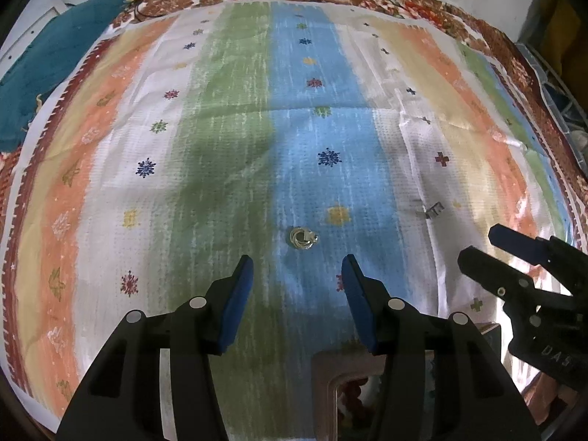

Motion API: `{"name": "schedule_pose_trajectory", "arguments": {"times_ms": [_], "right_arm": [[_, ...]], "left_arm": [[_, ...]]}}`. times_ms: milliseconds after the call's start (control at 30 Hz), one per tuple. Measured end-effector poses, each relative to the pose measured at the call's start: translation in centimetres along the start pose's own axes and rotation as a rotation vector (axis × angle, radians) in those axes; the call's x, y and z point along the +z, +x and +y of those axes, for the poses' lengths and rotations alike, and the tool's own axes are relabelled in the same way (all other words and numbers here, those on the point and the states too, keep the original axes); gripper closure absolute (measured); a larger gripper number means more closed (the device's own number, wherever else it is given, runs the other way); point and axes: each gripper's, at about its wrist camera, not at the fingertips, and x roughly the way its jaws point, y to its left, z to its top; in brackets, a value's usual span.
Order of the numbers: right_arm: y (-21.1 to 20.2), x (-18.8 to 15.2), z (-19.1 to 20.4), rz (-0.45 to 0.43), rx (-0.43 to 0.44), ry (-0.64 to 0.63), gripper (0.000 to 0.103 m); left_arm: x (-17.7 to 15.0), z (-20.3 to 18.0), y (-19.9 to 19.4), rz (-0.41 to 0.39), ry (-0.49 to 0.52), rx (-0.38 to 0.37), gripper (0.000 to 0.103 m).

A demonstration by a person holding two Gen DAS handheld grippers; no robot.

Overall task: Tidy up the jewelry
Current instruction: 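Move both open tools toward the small gold ring and the silver ring, then grasp the gold ring with the left tool while the right grasps the silver ring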

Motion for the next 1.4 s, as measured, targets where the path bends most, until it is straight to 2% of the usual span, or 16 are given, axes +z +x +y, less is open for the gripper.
{"name": "schedule_pose_trajectory", "arguments": {"times_ms": [400,933,1400], "right_arm": [[3.0,1.6,-1.1,0.036,-0.034,-0.022,0.046],[5.8,3.0,-2.5,0.065,-0.039,-0.024,0.054],[6.8,2.6,-2.7,0.075,-0.024,0.002,0.064]], "left_arm": [[0.9,0.0,2.8,0.044,0.025,-0.004,0.054],[1.9,-0.2,5.8,0.091,0.071,-0.004,0.056],[2.0,-1.7,6.8,0.094,0.118,0.017,0.066]]}}
